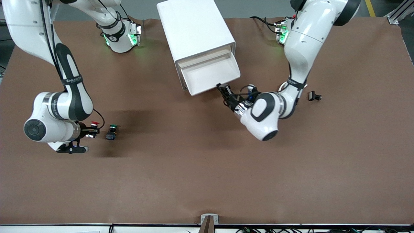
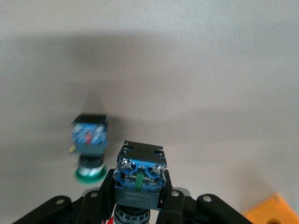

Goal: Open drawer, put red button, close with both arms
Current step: 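Pull the drawer open with the left gripper while the right gripper grasps the button, then draw back the left gripper while the right gripper lifts the red button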

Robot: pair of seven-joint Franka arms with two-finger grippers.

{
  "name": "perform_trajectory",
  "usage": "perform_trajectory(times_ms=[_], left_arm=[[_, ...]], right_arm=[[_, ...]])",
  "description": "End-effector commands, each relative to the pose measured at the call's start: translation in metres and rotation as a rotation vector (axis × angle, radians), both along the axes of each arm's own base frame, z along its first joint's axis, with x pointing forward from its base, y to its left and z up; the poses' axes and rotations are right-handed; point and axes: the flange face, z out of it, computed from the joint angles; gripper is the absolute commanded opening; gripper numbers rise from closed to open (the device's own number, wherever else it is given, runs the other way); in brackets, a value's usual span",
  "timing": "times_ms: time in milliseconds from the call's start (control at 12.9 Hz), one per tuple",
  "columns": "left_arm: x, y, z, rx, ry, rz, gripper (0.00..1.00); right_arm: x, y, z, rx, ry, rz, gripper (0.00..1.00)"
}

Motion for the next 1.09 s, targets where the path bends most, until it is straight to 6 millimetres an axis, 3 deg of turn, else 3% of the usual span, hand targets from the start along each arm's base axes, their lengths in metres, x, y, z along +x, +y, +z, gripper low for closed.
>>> perform_trajectory(times_ms=[0, 78, 155, 233, 311, 466, 854, 1010], left_arm=[[0.031, 0.031, 0.016, 0.004, 0.004, 0.070, 0.00], [0.039, 0.043, 0.017, 0.000, 0.001, 0.092, 0.00], [0.045, 0.050, 0.018, -0.006, -0.008, 0.105, 0.14], [0.046, 0.049, 0.021, -0.009, -0.015, 0.102, 0.73], [0.051, 0.049, 0.027, -0.011, -0.030, 0.103, 1.00], [0.060, 0.051, 0.040, -0.020, -0.062, 0.108, 1.00], [0.115, 0.112, 0.098, 0.040, -0.269, 0.117, 1.00], [0.135, 0.155, 0.121, 0.043, -0.384, 0.105, 1.00]], right_arm=[[-0.005, 0.032, 0.067, -0.047, 0.060, -0.093, 0.26], [-0.005, 0.052, 0.093, -0.075, 0.088, -0.136, 0.26], [-0.006, 0.073, 0.115, -0.106, 0.112, -0.178, 0.26], [-0.008, 0.097, 0.137, -0.139, 0.127, -0.215, 0.26], [-0.012, 0.121, 0.154, -0.173, 0.134, -0.250, 0.26], [-0.026, 0.183, 0.172, -0.216, 0.140, -0.352, 0.26], [-0.076, 0.334, 0.195, -0.234, 0.149, -0.683, 0.26], [-0.094, 0.385, 0.196, -0.220, 0.112, -0.776, 0.26]])
